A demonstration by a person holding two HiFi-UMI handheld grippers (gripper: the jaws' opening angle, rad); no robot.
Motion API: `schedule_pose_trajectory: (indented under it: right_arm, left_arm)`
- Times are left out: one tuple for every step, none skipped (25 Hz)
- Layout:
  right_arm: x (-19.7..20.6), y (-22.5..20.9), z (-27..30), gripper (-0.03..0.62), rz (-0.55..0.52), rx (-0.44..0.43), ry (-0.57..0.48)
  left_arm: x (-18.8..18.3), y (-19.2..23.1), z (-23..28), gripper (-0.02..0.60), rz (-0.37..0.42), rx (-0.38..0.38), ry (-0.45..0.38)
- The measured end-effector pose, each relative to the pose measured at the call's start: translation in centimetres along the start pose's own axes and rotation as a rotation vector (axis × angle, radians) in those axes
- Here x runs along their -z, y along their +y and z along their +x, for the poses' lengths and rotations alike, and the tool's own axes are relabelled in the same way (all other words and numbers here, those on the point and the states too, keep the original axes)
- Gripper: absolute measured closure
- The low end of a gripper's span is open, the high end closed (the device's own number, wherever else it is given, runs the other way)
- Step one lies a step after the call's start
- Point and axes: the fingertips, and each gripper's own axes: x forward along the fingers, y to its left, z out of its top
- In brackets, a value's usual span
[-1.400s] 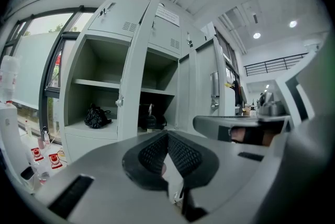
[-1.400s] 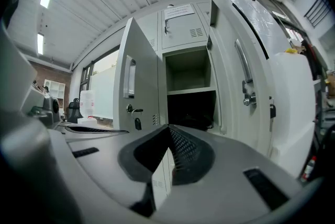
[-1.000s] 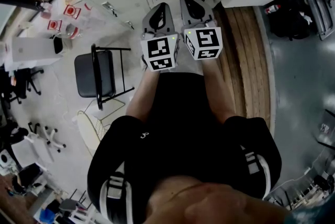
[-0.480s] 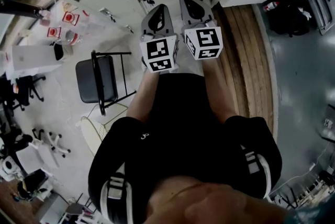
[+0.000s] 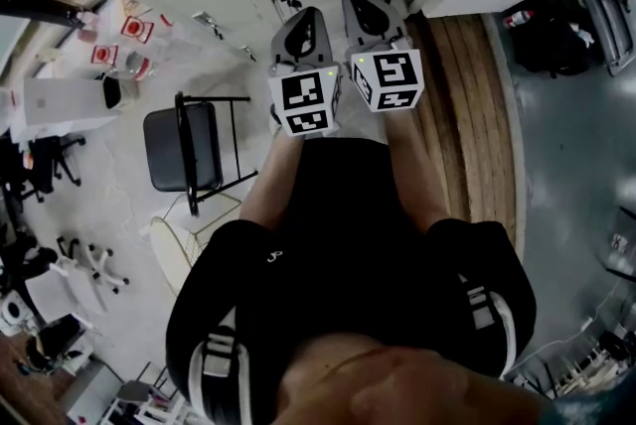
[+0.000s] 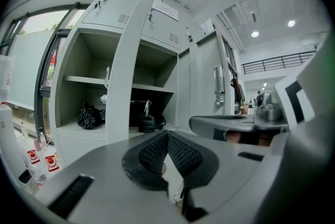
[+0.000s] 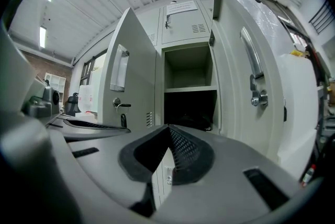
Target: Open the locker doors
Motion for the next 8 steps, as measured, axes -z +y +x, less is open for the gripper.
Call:
schedule_pose_trajectory:
  right_arm:
    - [-0.02,0.02,0.06,0.576,-0.002,-0.002,-0.002]
    - [-0.08,0.08,0.10,0.576,-0.003,-0.004,-0.004]
    - [-0.13,0.15,0.12,0.576,-0.003,-0.005,-0.005]
    - [-0.14,0.21,0.10,0.576,-0.003,-0.005,-0.004]
    - [-0.10,0.25,0.08,0.576,-0.003,-0.006,-0.002]
    - [-0.03,0.28,0.05,0.576,-0.003,-0.006,0.000]
    - [0.07,0.31,0.02,0.576,-0.004,-0.007,0.002]
    - [0.17,0.34,0.00,0.576,-0.004,-0.009,0.004]
  left_arm:
    - [0.10,-0.03,0.01,0.577,0.000,0.001,0.002]
    - [0.18,-0.05,-0.01,0.577,-0.001,0.002,0.005]
    - [0.24,-0.08,-0.06,0.577,-0.001,0.004,0.007]
    - [0.31,-0.10,-0.13,0.577,-0.002,0.005,0.009]
    - [0.42,-0.13,-0.20,0.577,-0.003,0.005,0.011]
    - [0.56,-0.15,-0.26,0.577,-0.004,0.005,0.014]
    - [0.73,-0.16,-0.33,0.577,-0.006,0.004,0.017]
    - [0.90,-0.17,-0.40,0.577,-0.007,0.003,0.021]
